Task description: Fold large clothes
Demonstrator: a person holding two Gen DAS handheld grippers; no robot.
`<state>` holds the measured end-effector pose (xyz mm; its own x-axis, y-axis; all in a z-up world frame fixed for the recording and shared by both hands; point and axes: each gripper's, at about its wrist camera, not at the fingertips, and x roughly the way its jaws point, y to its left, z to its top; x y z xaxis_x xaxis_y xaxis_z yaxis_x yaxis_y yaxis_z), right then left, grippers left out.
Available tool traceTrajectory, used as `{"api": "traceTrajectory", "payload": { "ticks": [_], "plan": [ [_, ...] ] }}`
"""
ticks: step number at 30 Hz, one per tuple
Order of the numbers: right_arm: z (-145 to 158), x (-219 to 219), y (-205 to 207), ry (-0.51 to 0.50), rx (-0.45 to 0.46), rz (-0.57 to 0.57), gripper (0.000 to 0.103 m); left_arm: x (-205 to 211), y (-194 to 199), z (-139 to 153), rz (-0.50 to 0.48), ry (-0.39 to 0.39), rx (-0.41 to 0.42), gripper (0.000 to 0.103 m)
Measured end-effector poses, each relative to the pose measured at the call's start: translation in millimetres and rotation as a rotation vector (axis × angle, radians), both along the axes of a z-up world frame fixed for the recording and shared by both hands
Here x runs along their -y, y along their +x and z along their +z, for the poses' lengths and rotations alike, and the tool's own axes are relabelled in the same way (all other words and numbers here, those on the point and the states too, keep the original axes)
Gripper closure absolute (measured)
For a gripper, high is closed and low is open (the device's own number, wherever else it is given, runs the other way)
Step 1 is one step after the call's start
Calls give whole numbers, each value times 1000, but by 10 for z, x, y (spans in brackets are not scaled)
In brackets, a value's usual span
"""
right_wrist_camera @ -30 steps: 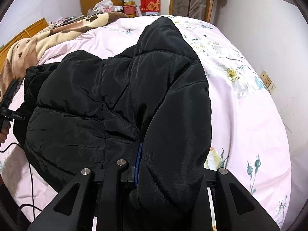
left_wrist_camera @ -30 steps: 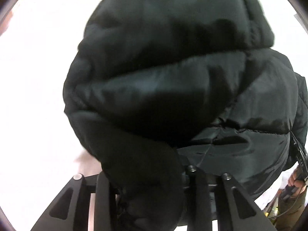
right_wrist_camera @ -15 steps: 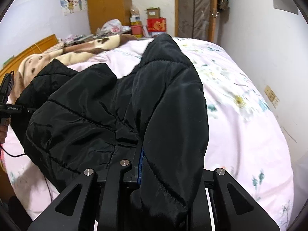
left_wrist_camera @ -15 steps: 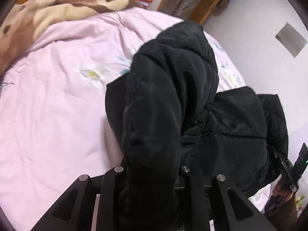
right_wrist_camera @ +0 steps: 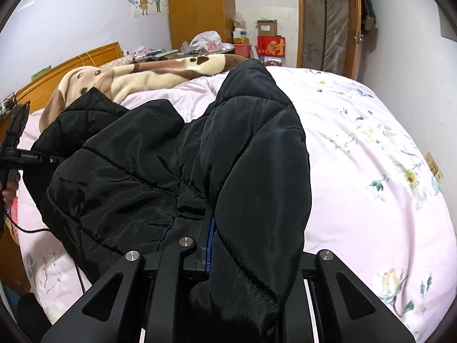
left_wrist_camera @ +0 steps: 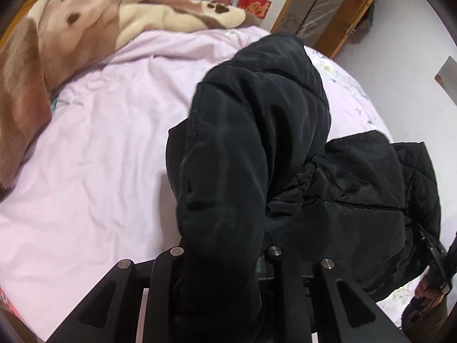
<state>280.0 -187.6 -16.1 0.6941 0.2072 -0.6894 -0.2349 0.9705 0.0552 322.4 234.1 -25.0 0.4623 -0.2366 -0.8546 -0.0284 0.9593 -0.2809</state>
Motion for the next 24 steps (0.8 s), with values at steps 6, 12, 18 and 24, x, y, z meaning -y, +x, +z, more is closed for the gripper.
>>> {"api": "traceTrajectory", "payload": {
  "ticks": [6,12,18,24],
  "plan": [
    [-204,-15,-33,-15,-43,-14,86,-174,238,-386,18,18,-53,78],
    [-433,51,-87,-11,-79,-45,85,-222,346,-594,22,15,-80,72],
    [-513,48,-77,-24,-90,-61,79,-192,332,-664,24,19,-88,63],
    [-592,79,-84,-53,-96,-74,66,-194,286,-708,52,6,-101,50]
  ]
}}
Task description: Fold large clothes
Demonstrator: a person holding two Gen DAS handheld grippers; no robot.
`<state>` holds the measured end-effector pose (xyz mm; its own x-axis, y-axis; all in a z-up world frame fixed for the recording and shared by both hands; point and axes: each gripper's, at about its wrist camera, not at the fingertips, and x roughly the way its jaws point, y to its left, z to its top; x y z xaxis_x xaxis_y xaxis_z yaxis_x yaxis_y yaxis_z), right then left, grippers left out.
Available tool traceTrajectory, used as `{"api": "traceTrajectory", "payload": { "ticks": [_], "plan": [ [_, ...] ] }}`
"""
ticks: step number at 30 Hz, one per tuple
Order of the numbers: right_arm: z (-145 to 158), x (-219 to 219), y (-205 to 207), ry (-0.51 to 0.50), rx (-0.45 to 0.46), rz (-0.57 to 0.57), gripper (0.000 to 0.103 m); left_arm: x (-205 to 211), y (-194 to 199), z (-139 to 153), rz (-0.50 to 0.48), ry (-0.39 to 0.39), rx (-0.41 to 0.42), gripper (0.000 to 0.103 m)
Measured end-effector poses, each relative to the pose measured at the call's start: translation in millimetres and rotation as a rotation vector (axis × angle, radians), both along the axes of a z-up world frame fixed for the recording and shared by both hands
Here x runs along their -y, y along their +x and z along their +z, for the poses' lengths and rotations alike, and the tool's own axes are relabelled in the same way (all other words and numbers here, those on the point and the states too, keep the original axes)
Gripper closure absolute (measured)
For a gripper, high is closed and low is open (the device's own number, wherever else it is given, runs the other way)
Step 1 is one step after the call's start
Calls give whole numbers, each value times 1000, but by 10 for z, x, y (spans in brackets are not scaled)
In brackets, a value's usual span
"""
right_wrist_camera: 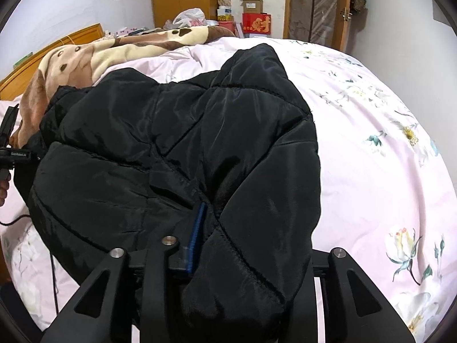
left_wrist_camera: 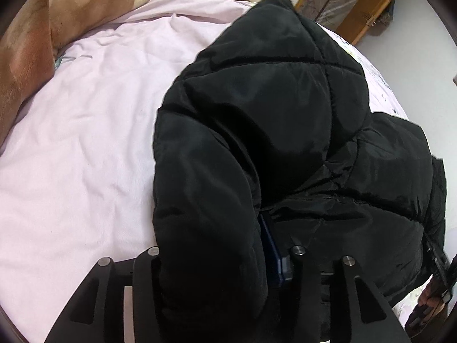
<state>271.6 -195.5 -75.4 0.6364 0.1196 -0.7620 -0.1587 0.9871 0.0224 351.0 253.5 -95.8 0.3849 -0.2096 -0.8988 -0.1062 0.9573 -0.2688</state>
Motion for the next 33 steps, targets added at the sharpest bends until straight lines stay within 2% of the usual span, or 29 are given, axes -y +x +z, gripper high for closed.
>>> {"api": "traceTrajectory", "payload": {
  "ticks": [2,7,10,12,13,14,16,18,19,22,24,25,27,28,30,33],
  "plan": [
    [-29,32,2,-10,-7,-13,57,-72,88,-32,14,-12,-6,48],
    [33,132,-36,40,-36,-34,54,-176,46,28,36,-6,26,45],
    [151,209,-95,87,-35,-50,50,-160,-40,178,30,35,58,45],
    [248,223,-156,65,-16,-48,42,-113,-117,300,24,88,72,43],
    [291,230,-178,46,-3,-57,36,-102,-139,342,19,97,77,43],
    [343,240,-207,33,12,-63,34,-81,-169,408,13,105,90,43],
    [434,325,-217,62,11,-86,34,-87,-217,504,33,127,111,43],
    [519,405,-180,8,19,-181,34,-96,-260,654,82,161,149,43],
    [601,445,-169,-12,54,-208,34,-84,-266,711,80,175,172,43],
    [715,384,-81,5,93,-165,34,78,-308,867,34,187,227,41],
    [676,231,43,6,85,-102,34,241,-185,838,5,228,226,41],
    [616,119,150,-25,64,-86,34,333,-129,812,-5,242,216,41],
    [522,1,279,-44,47,-59,34,438,4,683,-25,232,204,41],
    [452,-70,380,-44,30,-46,34,535,48,625,-22,255,199,41],
    [322,-129,458,-89,-2,-64,34,615,127,440,-22,305,170,41],
    [122,-148,619,-120,-69,-65,34,601,233,168,-34,318,149,40]
  ]
}}
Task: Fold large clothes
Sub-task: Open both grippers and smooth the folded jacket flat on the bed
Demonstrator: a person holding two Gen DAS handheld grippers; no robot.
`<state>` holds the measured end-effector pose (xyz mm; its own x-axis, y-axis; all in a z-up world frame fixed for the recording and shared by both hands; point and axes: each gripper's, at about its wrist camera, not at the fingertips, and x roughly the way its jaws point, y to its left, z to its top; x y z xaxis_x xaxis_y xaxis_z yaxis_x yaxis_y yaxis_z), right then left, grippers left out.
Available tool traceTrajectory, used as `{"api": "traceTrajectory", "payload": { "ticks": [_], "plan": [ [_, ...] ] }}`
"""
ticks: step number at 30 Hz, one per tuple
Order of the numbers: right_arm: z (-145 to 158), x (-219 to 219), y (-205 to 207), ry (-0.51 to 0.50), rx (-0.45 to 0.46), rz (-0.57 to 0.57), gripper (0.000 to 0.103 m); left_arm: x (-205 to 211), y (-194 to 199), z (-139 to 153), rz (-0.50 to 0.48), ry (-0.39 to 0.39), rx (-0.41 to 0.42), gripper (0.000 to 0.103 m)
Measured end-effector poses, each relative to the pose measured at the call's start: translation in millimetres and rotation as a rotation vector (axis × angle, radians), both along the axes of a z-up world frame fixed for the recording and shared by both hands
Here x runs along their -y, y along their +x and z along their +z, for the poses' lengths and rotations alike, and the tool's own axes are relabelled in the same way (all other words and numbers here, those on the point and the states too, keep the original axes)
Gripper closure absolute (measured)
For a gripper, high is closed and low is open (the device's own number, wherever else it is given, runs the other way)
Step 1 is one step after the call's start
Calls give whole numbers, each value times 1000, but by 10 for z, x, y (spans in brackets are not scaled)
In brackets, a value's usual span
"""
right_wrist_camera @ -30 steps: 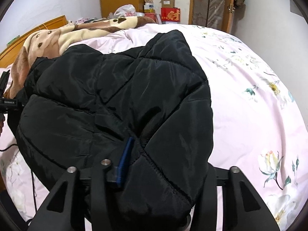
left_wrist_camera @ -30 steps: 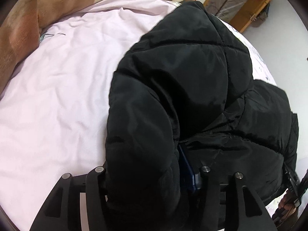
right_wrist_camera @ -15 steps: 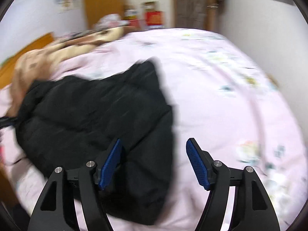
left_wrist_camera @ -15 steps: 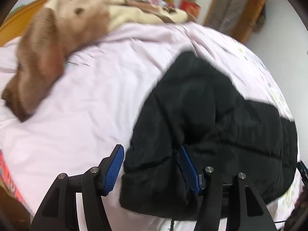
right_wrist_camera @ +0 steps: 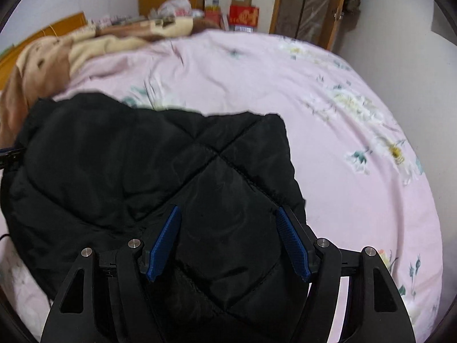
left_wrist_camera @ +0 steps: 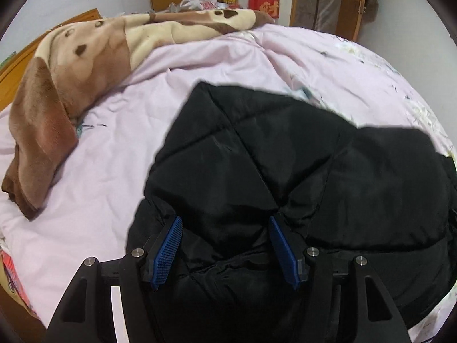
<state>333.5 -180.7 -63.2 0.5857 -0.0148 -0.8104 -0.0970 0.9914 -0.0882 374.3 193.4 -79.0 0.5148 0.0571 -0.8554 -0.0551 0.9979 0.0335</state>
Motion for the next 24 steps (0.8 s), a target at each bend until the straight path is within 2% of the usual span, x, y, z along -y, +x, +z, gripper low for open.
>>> {"api": "traceTrajectory", "payload": {
  "ticks": [5,10,17,19,21,24],
  "plan": [
    [-210,102,58,16,-67,-12,33,38,-9,-91,-42,45,12,40],
    [-337,74,93,3,-109,-33,32,-38,40,-161,-27,-1,0,37],
    [-310,148,82,40,-168,-44,32,-30,8,-136,-8,3,-7,36],
    [-221,162,35,48,-156,-56,32,-38,-32,-90,-2,-1,-3,37],
    [-63,141,-83,46,-88,-64,32,-63,-99,-45,4,-25,6,37],
    [171,85,-283,69,-6,-57,32,-65,-194,20,11,-19,7,37]
  ]
}}
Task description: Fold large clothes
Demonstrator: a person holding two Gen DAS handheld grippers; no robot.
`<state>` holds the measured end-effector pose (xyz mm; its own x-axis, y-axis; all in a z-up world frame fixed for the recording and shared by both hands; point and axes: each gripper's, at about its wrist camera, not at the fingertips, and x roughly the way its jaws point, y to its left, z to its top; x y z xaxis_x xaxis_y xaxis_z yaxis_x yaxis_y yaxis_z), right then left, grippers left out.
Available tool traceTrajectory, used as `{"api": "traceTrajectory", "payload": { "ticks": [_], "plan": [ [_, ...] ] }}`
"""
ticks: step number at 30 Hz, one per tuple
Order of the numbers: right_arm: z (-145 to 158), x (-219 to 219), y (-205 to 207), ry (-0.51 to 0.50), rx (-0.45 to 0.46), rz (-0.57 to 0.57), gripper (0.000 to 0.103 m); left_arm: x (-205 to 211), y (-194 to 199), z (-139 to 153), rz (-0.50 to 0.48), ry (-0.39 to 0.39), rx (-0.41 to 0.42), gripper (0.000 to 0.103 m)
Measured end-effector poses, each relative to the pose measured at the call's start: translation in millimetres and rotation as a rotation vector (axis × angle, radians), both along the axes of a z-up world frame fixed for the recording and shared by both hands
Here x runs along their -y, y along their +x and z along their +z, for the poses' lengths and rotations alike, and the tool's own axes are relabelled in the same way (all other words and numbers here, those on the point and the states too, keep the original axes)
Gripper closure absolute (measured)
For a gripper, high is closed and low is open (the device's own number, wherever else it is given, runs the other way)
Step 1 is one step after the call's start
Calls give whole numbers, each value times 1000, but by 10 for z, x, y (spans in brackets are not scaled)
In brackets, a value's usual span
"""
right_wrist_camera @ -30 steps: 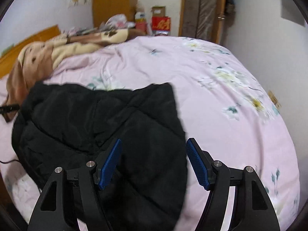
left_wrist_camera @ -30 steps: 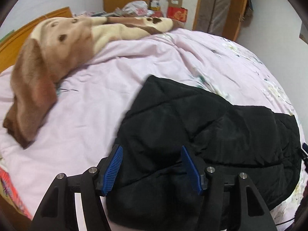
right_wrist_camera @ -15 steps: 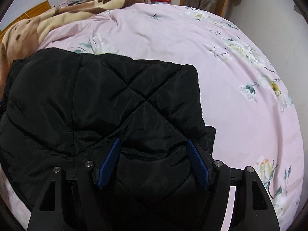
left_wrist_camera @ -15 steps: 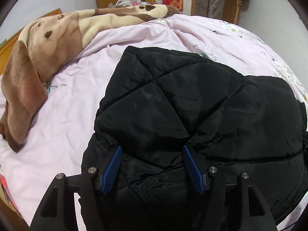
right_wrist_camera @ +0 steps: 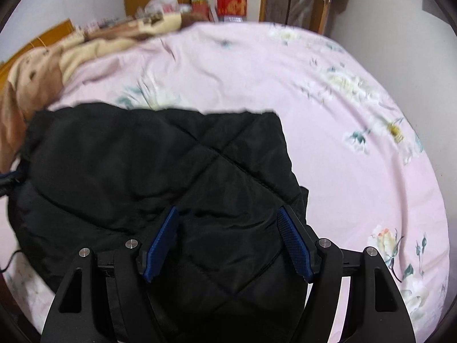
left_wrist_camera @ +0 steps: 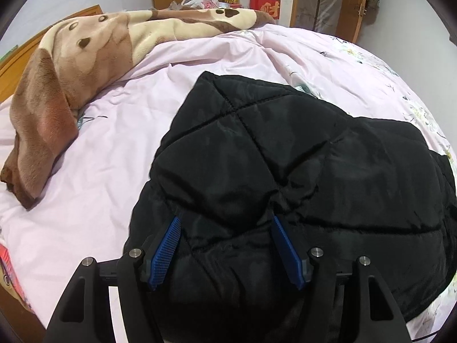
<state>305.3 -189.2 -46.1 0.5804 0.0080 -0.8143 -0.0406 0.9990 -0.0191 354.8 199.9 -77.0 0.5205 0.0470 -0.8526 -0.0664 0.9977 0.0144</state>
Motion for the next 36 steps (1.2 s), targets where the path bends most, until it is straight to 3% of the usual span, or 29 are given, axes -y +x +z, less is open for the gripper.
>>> {"api": "traceTrajectory", "payload": {
  "ticks": [5,7,15,22,30,36],
  "plan": [
    [357,-168,-387,-7,112,37,31,6,-325,308,17,-22,72,37],
    [452,-232,-563,0,136,51,31,78,-481,429,18,13,89,36],
    [600,-423,-1073,48,122,19,31,405,-1137,690,-4,19,92,36],
    [756,-543,-1565,3,157,6,31,721,-1758,895,-17,-24,140,33],
    [941,-534,-2032,-7,188,-42,31,1089,-2246,1052,-2,24,168,29],
    [1033,-557,-2273,-24,224,-41,31,1273,-2585,1088,-27,-12,180,28]
  ]
}}
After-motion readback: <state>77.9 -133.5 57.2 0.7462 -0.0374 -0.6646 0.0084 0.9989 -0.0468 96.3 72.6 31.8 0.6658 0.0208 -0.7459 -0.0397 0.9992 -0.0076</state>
